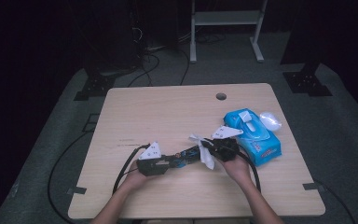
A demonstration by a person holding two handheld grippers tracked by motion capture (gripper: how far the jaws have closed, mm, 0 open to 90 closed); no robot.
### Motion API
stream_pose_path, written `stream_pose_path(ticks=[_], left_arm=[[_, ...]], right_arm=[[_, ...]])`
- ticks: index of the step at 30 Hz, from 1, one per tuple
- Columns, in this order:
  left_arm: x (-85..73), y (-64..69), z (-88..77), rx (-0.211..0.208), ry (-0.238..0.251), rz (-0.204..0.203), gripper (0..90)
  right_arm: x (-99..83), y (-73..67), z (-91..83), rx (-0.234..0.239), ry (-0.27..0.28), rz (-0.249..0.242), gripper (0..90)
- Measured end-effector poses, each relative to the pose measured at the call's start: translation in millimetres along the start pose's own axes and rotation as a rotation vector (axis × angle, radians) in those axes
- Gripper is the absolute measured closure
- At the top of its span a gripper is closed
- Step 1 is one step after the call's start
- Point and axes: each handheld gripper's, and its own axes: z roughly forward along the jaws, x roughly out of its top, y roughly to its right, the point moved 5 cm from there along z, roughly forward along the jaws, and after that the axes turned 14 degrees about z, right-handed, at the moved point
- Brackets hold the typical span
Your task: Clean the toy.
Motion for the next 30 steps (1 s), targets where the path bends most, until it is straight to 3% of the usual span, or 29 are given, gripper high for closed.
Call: stream_pose_path(ticks=[7, 11, 12, 14, 15, 19, 22, 25, 27, 30], left_arm=[[0.3, 0.4, 0.1, 0.002, 0.000, 0.003, 71.2], [0.3, 0.3, 0.1, 0.002, 0.000, 0.003, 71.2], [0.2, 0.2, 0.2, 0.001, 0.001, 0.001, 71.2], [0.2, 0.0, 0.3, 0.001, 0.002, 0.002, 71.2], [0.2, -0.1, 0.4, 0.001, 0.002, 0.003, 71.2], [0.3, 0.1, 0.4, 0.001, 0.001, 0.002, 71.2], [0.5, 0.4, 0.5, 0.003, 0.001, 0.003, 71.2], [0.4, 0.4, 0.1, 0.003, -0.001, 0.005, 71.2], [0.3, 0.4, -0.2, 0.004, -0.003, 0.007, 71.2], [0.3, 0.2, -0.3, 0.003, -0.003, 0.010, 71.3]], right_arm=[[1.1, -21.9, 7.7, 0.064, -0.003, -0.045, 84.8], [0.7, -10.5, 3.6, 0.026, -0.006, -0.038, 84.9], [0.2, -2.5, 1.5, 0.001, -0.006, -0.025, 84.9], [-0.4, 5.5, -1.8, 0.006, -0.003, 0.023, 84.9], [-0.4, 4.8, -1.9, 0.002, -0.003, 0.020, 84.9], [0.6, -13.2, 4.5, 0.046, -0.004, -0.010, 84.8], [1.4, -34.4, 12.8, 0.111, -0.013, -0.041, 84.8], [1.1, -42.6, 16.1, 0.114, -0.023, -0.083, 84.9], [2.0, -35.6, 14.1, 0.093, -0.022, -0.075, 84.8], [2.4, -10.9, 6.6, 0.037, -0.004, -0.022, 84.9]])
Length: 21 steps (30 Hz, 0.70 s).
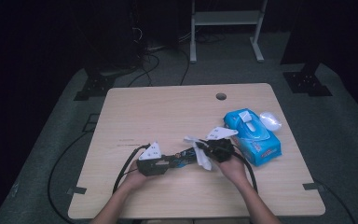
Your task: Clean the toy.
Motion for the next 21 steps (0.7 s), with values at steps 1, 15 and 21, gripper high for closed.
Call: stream_pose_path(ticks=[1, 15, 21], left_arm=[[0.0, -0.4, 0.1, 0.000, 0.002, -0.005, 71.2], [0.3, -0.2, 1.0, 0.001, 0.001, -0.002, 71.2], [0.0, -0.5, 0.2, 0.002, -0.001, -0.001, 71.3]], right_arm=[[-0.8, 8.7, -2.8, -0.028, 0.002, 0.008, 84.9], [1.2, -36.0, 13.7, 0.098, -0.015, -0.033, 84.9], [2.6, -52.8, 21.8, 0.120, -0.026, -0.072, 84.9]])
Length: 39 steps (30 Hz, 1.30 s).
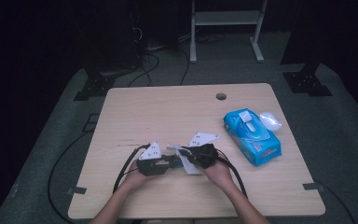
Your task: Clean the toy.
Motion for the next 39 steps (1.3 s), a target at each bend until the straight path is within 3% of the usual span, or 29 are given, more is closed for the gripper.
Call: stream_pose_path(ticks=[3, 9, 12, 18, 23, 25, 27, 32, 35, 39], left_arm=[[-0.1, -0.3, 0.1, -0.002, 0.002, -0.001, 71.2], [0.3, -0.6, 1.1, 0.001, 0.004, -0.005, 71.2], [0.4, -0.5, 1.6, -0.001, 0.005, -0.003, 71.3], [0.3, -0.6, 1.3, 0.001, 0.005, -0.004, 71.2], [0.3, -0.7, 1.3, 0.000, 0.005, -0.001, 71.2], [0.6, -0.8, 1.3, 0.002, 0.002, 0.005, 71.2], [0.5, -0.9, 1.1, 0.002, 0.000, 0.005, 71.2], [0.6, -0.9, 1.0, 0.002, -0.001, 0.006, 71.2], [0.5, -1.4, 1.0, 0.004, -0.002, 0.005, 71.1], [0.9, -4.7, 0.5, 0.014, -0.022, 0.003, 70.7]], right_arm=[[-2.0, 18.0, -9.5, -0.060, -0.004, 0.006, 84.9], [-7.0, 57.7, -31.8, -0.160, 0.007, 0.069, 84.9], [-9.3, 66.9, -37.5, -0.169, 0.015, 0.096, 84.9], [-8.8, 64.1, -36.9, -0.182, 0.015, 0.088, 84.9], [-5.8, 52.7, -30.3, -0.135, 0.014, 0.088, 84.9], [-4.0, 42.0, -23.5, -0.097, 0.014, 0.070, 84.9], [-4.1, 39.9, -21.7, -0.093, 0.007, 0.061, 84.9], [-5.7, 50.4, -28.5, -0.124, 0.006, 0.069, 84.9], [-8.8, 59.7, -34.1, -0.134, 0.011, 0.099, 84.9], [-8.2, 58.4, -33.7, -0.141, 0.006, 0.095, 84.9]])
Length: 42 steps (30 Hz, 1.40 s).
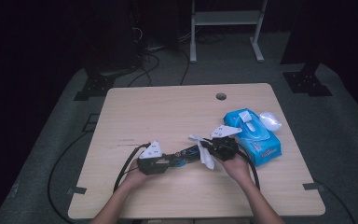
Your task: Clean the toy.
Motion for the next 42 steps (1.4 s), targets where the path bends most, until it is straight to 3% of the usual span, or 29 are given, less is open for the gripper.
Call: stream_pose_path(ticks=[8, 12, 19, 22, 27, 30, 35, 38, 41, 42], left_arm=[[-1.4, -5.7, -2.2, 0.019, -0.012, -0.028, 67.3], [-0.9, -10.3, -6.6, 0.027, -0.002, -0.081, 60.6], [3.2, -12.6, -12.9, -0.009, 0.045, -0.165, 46.5], [5.9, -14.5, -13.9, -0.014, 0.076, -0.194, 43.5], [9.2, -22.6, -17.9, -0.015, 0.138, -0.275, 42.0], [10.2, -28.8, -17.4, -0.017, 0.121, -0.328, 41.2], [11.0, -31.3, -10.0, -0.056, 0.120, -0.405, 39.8], [10.2, -29.5, -7.3, -0.068, 0.105, -0.403, 39.5], [5.8, -24.6, -1.6, -0.083, 0.038, -0.380, 39.8], [5.1, -23.6, -0.1, -0.088, 0.037, -0.388, 39.8]], right_arm=[[-4.7, -0.7, -2.5, 0.012, 0.014, 0.011, 84.9], [-8.0, -0.8, -5.3, 0.013, 0.021, 0.017, 84.9], [-12.1, -1.3, -7.8, 0.020, 0.045, 0.021, 84.9], [-13.1, -1.4, -8.2, 0.022, 0.051, 0.024, 84.9], [-13.3, -1.8, -8.4, 0.022, 0.050, 0.020, 84.9], [-13.5, -2.1, -8.4, 0.021, 0.051, 0.019, 84.9], [-14.1, -2.0, -8.5, 0.019, 0.059, 0.016, 84.8], [-14.6, -2.1, -8.6, 0.019, 0.062, 0.012, 84.9], [-15.0, -2.7, -8.9, 0.023, 0.064, 0.010, 84.9], [-15.3, -2.7, -9.1, 0.023, 0.065, 0.002, 84.9]])
